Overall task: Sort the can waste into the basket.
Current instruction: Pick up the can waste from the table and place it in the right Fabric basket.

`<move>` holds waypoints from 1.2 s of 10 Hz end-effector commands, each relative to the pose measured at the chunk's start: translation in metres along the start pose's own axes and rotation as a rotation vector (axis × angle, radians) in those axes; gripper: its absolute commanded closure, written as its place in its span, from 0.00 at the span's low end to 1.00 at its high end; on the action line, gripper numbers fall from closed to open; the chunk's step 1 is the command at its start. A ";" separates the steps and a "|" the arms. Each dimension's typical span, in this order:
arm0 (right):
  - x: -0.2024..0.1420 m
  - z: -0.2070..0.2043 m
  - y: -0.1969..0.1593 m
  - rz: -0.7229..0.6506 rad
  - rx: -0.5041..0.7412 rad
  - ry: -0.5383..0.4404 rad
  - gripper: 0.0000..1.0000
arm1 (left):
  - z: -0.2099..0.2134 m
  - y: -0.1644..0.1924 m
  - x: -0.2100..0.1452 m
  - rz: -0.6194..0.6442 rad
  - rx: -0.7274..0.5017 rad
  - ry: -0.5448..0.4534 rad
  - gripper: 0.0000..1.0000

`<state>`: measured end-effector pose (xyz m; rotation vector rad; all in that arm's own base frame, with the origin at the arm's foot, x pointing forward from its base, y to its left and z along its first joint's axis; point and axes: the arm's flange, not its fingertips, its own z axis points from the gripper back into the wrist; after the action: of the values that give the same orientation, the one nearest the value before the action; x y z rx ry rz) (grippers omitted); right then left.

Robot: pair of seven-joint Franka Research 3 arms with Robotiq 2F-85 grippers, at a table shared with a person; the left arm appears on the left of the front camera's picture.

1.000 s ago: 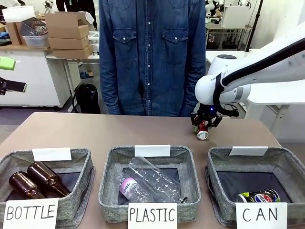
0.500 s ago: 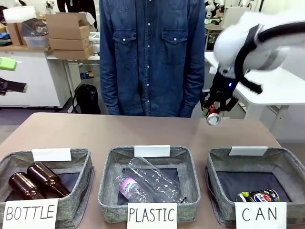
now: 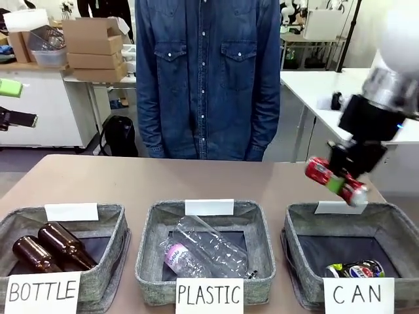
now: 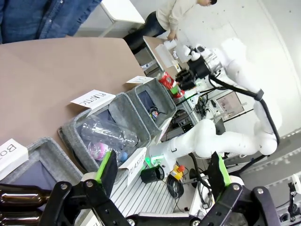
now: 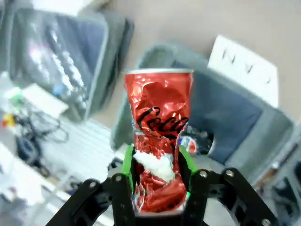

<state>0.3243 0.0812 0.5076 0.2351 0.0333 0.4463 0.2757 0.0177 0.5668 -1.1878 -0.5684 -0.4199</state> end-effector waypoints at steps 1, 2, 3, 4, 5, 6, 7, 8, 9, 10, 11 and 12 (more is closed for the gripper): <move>-0.029 -0.010 -0.026 0.109 0.037 0.039 1.00 | -0.001 -0.001 0.000 -0.016 -0.007 -0.004 0.00; -0.036 -0.016 -0.032 0.107 0.044 0.051 1.00 | -0.001 -0.001 0.000 -0.016 -0.007 -0.004 0.00; -0.037 -0.019 -0.034 0.103 0.050 0.059 1.00 | -0.001 -0.001 0.000 -0.016 -0.007 -0.004 0.00; -0.036 -0.019 -0.035 0.100 0.049 0.058 1.00 | -0.001 -0.001 0.000 -0.016 -0.007 -0.004 0.00; -0.033 -0.019 -0.036 0.104 0.053 0.059 1.00 | -0.001 -0.001 0.000 -0.016 -0.007 -0.004 0.00; -0.029 -0.018 -0.037 0.092 0.057 0.063 1.00 | -0.001 -0.001 0.000 -0.016 -0.007 -0.004 0.00; -0.027 -0.018 -0.037 0.095 0.064 0.059 1.00 | -0.001 -0.001 0.000 -0.016 -0.007 -0.004 0.00; -0.026 -0.018 -0.037 0.087 0.059 0.049 0.41 | -0.001 -0.001 0.000 -0.016 -0.007 -0.004 0.00; -0.026 -0.018 -0.037 0.087 0.054 0.045 0.33 | -0.001 -0.001 0.000 -0.016 -0.007 -0.004 0.00; -0.026 -0.018 -0.037 0.090 0.046 0.044 0.00 | -0.001 -0.001 0.000 -0.016 -0.007 -0.004 0.00; -0.025 -0.017 -0.037 0.079 0.044 0.045 0.00 | -0.001 -0.001 0.000 -0.016 -0.007 -0.004 0.00; -0.023 -0.017 -0.037 0.076 0.050 0.044 0.00 | -0.001 -0.001 0.000 -0.016 -0.007 -0.004 0.00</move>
<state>0.3111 0.0422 0.4807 0.2780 0.0876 0.5376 0.2759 0.0179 0.5665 -1.1880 -0.5679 -0.4190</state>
